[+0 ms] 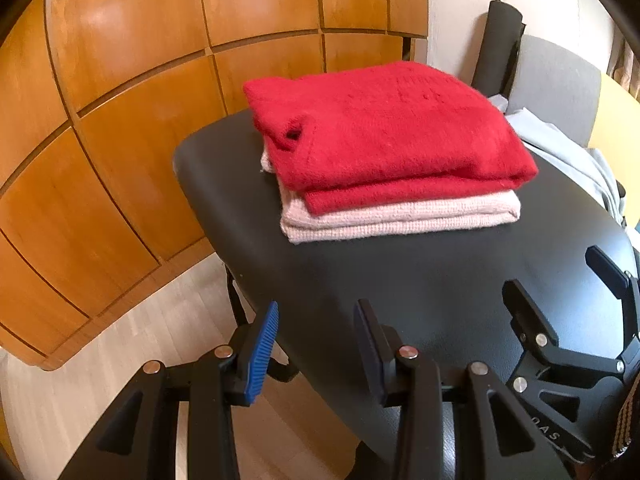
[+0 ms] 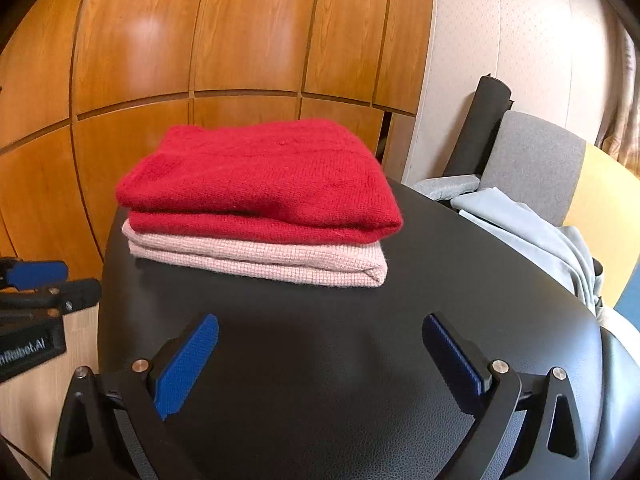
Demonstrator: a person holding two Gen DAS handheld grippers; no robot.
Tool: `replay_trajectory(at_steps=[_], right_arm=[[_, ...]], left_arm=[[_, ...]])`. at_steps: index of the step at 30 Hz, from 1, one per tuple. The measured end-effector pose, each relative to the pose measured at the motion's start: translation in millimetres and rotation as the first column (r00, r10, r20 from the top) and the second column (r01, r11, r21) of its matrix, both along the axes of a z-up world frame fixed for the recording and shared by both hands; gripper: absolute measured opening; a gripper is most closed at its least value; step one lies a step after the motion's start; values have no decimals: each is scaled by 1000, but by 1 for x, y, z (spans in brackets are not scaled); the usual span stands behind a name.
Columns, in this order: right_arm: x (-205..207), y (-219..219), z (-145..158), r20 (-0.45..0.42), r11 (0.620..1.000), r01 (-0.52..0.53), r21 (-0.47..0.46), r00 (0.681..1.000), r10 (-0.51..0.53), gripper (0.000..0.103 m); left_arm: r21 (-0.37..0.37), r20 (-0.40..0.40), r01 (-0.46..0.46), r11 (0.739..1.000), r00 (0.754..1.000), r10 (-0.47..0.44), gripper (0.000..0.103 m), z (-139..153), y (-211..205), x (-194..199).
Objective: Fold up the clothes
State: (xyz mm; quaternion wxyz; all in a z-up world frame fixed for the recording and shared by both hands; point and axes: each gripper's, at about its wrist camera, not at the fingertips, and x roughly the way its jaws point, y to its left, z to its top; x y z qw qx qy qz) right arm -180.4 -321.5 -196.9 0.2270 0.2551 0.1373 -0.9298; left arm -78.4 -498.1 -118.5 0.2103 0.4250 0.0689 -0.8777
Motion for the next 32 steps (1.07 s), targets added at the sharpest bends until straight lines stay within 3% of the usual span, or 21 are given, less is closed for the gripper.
replay_trajectory(at_steps=[8,27,32], right_arm=[[2,1,0,-3,1000,-5,3,1000,5,103],[2,2,-1,2,1000,-6,-2,1000,6,103],[4,3,-1,-2,1000,-9,3,1000,9,103]], left_arm=[[71,0,4,997,1000,-4,40,-6,-3,-1],[-7,-25,-2,1000,1000,2,38,-8,5,2],[9,-9,-56,998,998,56,38,-10,-2,4]])
